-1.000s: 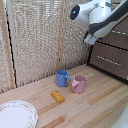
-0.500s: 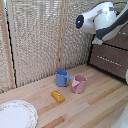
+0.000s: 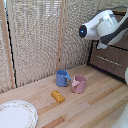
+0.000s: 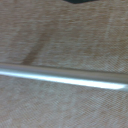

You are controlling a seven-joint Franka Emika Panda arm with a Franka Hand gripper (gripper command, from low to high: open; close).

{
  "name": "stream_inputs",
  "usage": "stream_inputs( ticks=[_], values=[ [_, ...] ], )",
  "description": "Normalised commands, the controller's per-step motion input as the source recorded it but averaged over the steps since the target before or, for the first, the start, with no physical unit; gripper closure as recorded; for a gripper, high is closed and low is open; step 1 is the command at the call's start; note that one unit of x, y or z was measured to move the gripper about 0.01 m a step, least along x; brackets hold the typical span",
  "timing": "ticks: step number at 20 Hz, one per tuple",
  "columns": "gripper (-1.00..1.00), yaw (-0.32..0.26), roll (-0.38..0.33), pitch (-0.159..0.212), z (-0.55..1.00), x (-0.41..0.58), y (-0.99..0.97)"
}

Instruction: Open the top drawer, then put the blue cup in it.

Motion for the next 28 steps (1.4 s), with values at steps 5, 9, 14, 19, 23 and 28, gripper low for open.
stream_inputs(
  ticks=[5,9,14,19,23,28],
  values=[
    [1.00,0.209,0.022,0.051,0.13,0.000,-0.59],
    [1.00,0.153,0.085,0.001,0.15,-0.144,-0.36],
    [1.00,0.034,0.057,-0.004,0.01,-0.225,-0.23],
    [1.00,0.021,0.003,0.000,0.00,-0.019,-0.01],
    [1.00,0.009,-0.009,0.000,0.00,0.004,0.03],
    [1.00,0.047,-0.018,0.001,-0.03,0.129,0.33]
  ],
)
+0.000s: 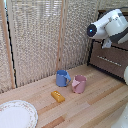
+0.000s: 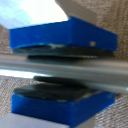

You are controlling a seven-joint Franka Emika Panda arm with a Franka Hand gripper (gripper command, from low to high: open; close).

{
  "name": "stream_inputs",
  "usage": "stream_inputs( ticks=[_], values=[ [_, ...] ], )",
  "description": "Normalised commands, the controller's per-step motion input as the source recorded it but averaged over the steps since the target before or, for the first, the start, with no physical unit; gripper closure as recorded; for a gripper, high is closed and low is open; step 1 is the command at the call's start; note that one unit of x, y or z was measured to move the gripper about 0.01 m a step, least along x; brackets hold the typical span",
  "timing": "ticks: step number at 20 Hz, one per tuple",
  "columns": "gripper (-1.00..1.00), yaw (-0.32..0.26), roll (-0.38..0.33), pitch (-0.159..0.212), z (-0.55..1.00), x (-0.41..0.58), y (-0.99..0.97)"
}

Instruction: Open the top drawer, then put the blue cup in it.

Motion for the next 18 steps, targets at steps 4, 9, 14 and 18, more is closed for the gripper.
stream_inputs(
  ticks=[4,9,14,18],
  values=[
    [1.00,-0.002,-0.032,0.014,0.00,0.165,0.95],
    [1.00,-0.063,0.044,0.082,-0.01,0.242,0.88],
    [1.00,-0.100,0.040,0.018,0.00,0.125,0.84],
    [1.00,-0.138,0.003,0.008,-0.01,0.051,0.82]
  ],
)
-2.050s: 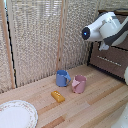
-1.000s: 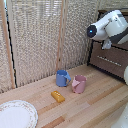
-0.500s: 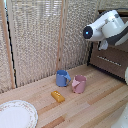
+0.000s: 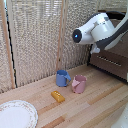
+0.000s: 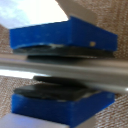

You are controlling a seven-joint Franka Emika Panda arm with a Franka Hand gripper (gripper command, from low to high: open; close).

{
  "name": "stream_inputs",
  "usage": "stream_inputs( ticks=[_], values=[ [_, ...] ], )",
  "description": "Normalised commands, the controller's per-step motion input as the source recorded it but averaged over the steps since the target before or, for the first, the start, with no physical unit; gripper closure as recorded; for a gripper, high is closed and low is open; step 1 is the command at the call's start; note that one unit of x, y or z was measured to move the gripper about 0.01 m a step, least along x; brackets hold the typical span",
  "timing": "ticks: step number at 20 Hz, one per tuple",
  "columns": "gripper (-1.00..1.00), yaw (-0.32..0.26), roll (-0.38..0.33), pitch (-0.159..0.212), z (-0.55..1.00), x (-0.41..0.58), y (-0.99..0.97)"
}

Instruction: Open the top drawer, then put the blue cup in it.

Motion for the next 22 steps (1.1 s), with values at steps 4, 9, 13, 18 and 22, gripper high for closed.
stream_inputs(
  ticks=[4,9,13,18,22],
  values=[
    [-1.00,-0.151,-0.032,0.001,-0.08,0.035,0.32],
    [-1.00,-0.007,0.134,0.010,0.26,0.000,0.17],
    [-1.00,-0.084,0.254,0.000,0.39,0.000,0.32],
    [-1.00,-0.160,0.270,0.006,0.29,0.000,0.38],
    [-1.00,-0.188,0.321,0.017,0.14,0.041,0.32]
  ],
)
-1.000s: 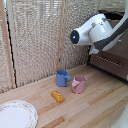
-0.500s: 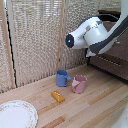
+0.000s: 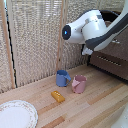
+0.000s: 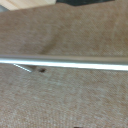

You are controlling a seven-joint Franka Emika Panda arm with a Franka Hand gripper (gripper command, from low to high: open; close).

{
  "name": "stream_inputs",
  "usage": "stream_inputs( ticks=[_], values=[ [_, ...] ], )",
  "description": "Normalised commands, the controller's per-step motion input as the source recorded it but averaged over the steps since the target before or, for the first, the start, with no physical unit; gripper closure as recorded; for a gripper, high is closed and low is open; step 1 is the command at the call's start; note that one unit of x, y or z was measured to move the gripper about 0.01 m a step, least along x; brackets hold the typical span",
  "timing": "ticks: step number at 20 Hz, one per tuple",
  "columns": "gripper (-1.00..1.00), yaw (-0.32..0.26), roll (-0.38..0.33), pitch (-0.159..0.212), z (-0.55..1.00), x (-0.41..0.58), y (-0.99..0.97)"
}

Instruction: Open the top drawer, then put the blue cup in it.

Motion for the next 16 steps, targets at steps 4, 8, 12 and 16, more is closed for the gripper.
stream_inputs(
  ticks=[4,8,12,16],
  values=[
    [-1.00,-0.210,0.328,0.000,0.07,0.096,0.25],
    [-1.00,-0.224,0.324,-0.001,0.02,0.098,0.21],
    [-1.00,-0.233,0.314,-0.004,0.03,0.083,0.20],
    [-1.00,-0.226,0.312,-0.014,0.02,0.107,0.20]
  ],
)
